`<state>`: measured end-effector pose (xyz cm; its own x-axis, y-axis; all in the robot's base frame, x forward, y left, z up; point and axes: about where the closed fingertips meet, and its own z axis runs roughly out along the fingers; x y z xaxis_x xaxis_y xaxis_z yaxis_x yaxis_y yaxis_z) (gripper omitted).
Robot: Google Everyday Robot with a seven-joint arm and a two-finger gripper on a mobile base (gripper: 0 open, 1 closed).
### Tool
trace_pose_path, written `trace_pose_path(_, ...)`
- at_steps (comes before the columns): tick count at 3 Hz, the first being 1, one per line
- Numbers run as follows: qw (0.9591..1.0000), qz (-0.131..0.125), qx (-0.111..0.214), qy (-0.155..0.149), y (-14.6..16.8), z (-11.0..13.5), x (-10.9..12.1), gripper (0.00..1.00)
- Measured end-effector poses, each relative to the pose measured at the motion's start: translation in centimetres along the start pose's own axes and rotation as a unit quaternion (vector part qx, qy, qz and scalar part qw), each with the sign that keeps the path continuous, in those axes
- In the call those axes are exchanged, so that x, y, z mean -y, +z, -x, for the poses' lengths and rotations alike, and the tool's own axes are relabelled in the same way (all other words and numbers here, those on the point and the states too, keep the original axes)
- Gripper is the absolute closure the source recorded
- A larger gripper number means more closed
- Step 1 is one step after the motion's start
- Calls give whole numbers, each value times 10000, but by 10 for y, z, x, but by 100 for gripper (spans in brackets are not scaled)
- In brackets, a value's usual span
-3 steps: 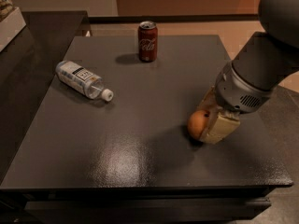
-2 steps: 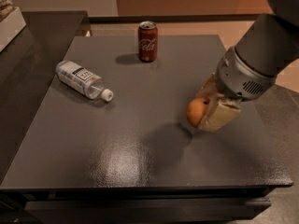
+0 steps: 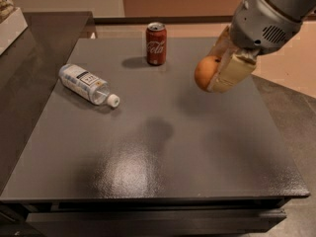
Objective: Pick orange
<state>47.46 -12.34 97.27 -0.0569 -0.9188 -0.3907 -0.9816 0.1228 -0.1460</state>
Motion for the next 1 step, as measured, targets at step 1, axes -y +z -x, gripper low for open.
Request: trace_pose_path(1, 10000, -2, -1, -1, 0, 0, 0, 100)
